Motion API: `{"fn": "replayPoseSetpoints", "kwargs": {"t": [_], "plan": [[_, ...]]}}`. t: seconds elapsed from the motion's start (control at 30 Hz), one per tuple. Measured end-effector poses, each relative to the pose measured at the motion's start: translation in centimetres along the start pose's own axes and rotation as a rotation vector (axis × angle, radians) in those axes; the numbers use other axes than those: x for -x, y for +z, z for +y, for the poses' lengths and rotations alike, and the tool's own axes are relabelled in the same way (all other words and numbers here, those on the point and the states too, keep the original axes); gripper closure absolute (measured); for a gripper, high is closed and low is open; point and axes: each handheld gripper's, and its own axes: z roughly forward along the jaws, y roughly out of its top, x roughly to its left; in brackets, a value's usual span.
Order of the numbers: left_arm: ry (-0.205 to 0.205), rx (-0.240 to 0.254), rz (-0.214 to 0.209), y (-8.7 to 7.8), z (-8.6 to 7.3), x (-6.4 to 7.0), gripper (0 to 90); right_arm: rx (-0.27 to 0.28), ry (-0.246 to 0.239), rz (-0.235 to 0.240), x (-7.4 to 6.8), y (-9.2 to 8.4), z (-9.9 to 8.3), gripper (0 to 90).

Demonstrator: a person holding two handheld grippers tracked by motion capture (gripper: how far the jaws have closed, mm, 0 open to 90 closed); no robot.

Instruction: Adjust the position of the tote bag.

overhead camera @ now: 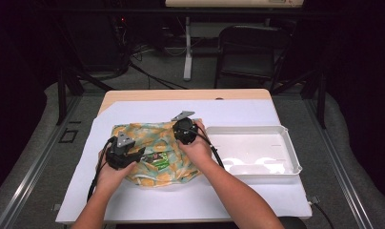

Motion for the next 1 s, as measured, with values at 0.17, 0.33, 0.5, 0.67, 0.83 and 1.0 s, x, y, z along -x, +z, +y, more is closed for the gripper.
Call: {"fn": "replayPoseSetpoints", "kwargs": {"t": [0.17, 0.33, 0.5, 0.67, 0.83, 1.0], "plan": [[0.004, -0.033, 0.007, 0.1, -1.1, 0.1, 50.8, -0.001, -0.007, 0.014, -0.2, 0.1, -0.1, 79.4], [0.022, -0.069, 0.021, 0.0, -1.9, 0.4, 48.4, 0.000, -0.006, 0.029, -0.2, 0.1, -0.3, 78.5], [0.016, -0.088, 0.081, -0.1, -2.7, 0.0, 53.0, 0.004, -0.003, 0.040, 0.0, 0.1, -0.6, 77.3], [0.022, -0.114, 0.111, 0.2, -3.0, -0.2, 53.5, -0.005, 0.000, 0.040, 0.0, 0.2, -0.8, 76.6], [0.039, -0.123, 0.135, 0.6, -3.1, -0.1, 53.3, -0.002, 0.003, 0.041, -0.1, 0.1, -0.9, 75.9], [0.046, -0.135, 0.158, 1.3, -3.2, -0.1, 53.9, -0.004, 0.000, 0.039, -0.3, 0.1, -1.0, 75.2]]}}
